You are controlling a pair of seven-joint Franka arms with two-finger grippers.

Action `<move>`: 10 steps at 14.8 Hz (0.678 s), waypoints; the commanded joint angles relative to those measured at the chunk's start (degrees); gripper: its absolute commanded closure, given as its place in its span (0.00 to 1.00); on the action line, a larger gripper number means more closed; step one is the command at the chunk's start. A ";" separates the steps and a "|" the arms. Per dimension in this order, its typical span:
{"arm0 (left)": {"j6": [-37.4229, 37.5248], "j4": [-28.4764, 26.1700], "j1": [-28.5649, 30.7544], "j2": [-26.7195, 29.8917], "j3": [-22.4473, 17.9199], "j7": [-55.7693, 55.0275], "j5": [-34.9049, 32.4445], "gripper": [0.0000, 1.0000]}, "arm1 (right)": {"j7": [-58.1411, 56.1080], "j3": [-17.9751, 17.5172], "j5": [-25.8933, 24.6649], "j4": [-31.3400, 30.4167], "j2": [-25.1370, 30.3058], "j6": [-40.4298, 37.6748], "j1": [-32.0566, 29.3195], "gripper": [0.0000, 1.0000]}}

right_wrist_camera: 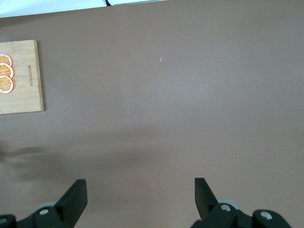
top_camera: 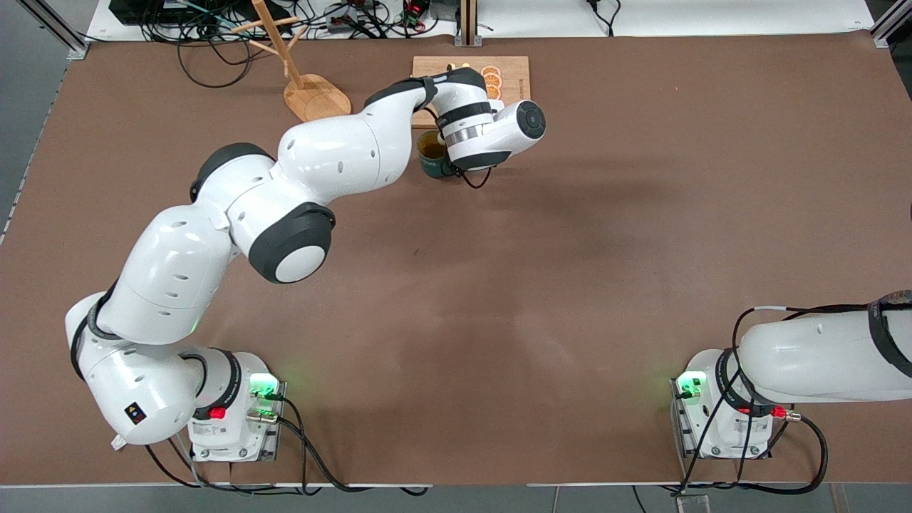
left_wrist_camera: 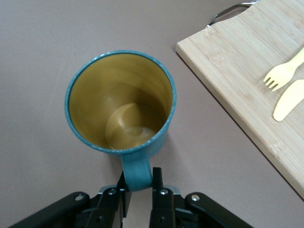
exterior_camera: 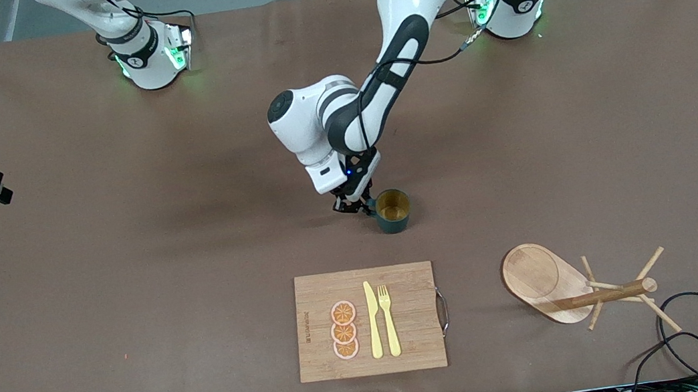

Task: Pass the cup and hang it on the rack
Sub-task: 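Lower the left gripper onto the mug handle and close it, then lift the mug by its handle with the left gripper toward the rack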

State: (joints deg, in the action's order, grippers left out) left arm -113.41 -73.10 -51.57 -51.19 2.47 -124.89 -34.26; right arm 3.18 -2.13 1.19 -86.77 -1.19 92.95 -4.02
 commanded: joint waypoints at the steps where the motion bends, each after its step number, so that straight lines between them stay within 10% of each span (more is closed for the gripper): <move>1: 1.18 0.15 -0.02 1.10 0.17 1.66 0.07 0.99 | 0.77 -0.86 -0.58 -0.51 0.40 -0.14 -1.08 0.00; 10: 0.21 0.07 8.83 15.31 0.08 19.47 22.00 1.00 | 0.69 -0.86 -0.58 -0.59 0.40 -0.23 -1.08 0.00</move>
State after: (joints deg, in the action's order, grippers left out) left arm -113.46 -71.04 -46.38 -41.79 2.22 -111.59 -18.92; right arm 3.18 -2.10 1.19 -86.80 -1.20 92.93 -4.04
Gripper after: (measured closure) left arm 0.789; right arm 0.000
